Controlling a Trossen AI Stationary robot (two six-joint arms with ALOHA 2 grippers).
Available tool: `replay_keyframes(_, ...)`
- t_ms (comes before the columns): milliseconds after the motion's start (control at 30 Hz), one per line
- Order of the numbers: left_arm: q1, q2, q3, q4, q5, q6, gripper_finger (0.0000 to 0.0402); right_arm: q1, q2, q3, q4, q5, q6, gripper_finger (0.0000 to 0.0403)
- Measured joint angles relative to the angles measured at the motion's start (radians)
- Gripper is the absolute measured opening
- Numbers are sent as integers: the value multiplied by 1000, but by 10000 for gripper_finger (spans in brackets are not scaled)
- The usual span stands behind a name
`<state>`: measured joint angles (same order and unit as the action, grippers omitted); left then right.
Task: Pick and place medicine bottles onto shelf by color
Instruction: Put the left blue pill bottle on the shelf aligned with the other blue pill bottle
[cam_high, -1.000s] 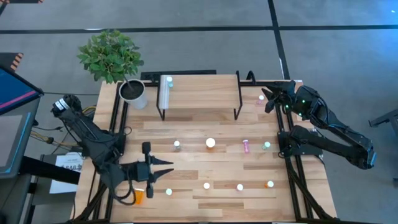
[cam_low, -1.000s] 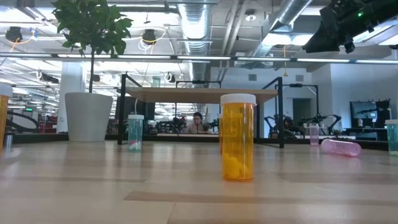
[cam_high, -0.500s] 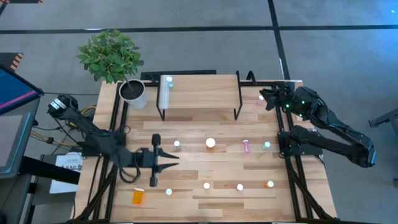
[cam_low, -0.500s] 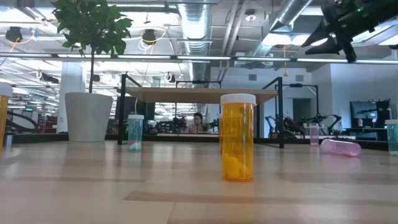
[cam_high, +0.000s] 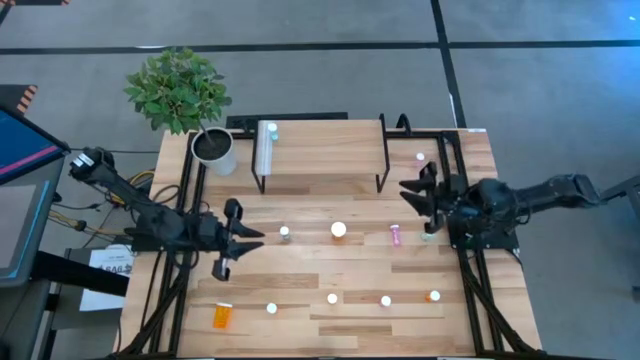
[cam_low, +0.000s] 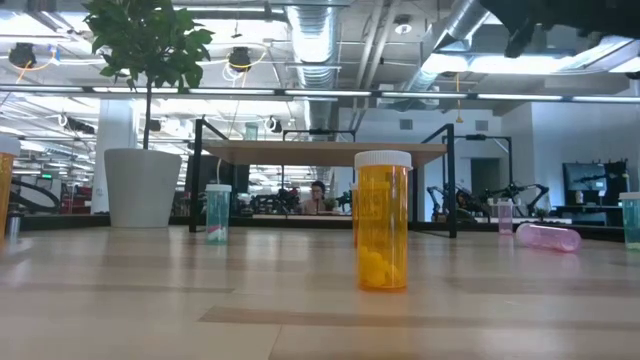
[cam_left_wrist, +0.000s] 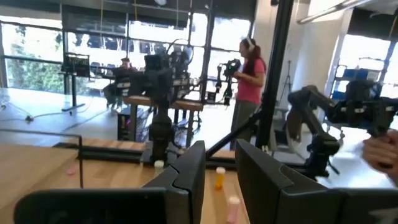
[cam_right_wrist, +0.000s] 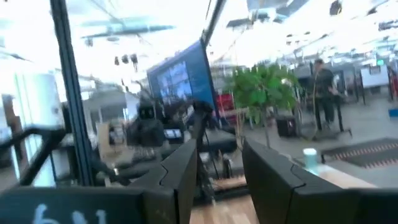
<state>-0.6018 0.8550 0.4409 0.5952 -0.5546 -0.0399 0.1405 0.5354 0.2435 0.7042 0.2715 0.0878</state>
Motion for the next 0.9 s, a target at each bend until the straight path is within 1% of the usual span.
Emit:
replay_keyframes(67, 0, 10, 0, 2, -1, 0, 77, 50, 33, -6, 54, 81, 34, 155)
replay_keyframes(133, 2, 19, 0, 1, -3, -2, 77, 92, 67, -8, 61, 122, 45, 155)
replay_keyframes(200, 3, 26, 0, 5, -6, -23, 77, 139, 119, -4, 64, 125, 17, 155)
replay_keyframes(300, 2, 30, 0, 16, -8, -55, 77, 194, 223, 39, 61, 123, -24, 155)
replay_keyframes(433, 2, 29, 0, 37, -9, -50, 77, 243, 370, 158, 54, 125, -101, 155)
replay_keyframes(500, 2, 29, 0, 43, -9, -42, 77, 258, 446, 229, 22, 125, -142, 155)
replay_keyframes(633, 2, 30, 0, 42, -3, -40, 77, 237, 624, 356, -6, 125, -159, 155)
replay_keyframes(767, 2, 30, 0, 44, 47, -51, 77, 201, 789, 451, -7, 125, -76, 155)
replay_keyframes(900, 2, 30, 0, 45, 124, -52, 77, 172, 918, 531, -23, 124, 10, 155)
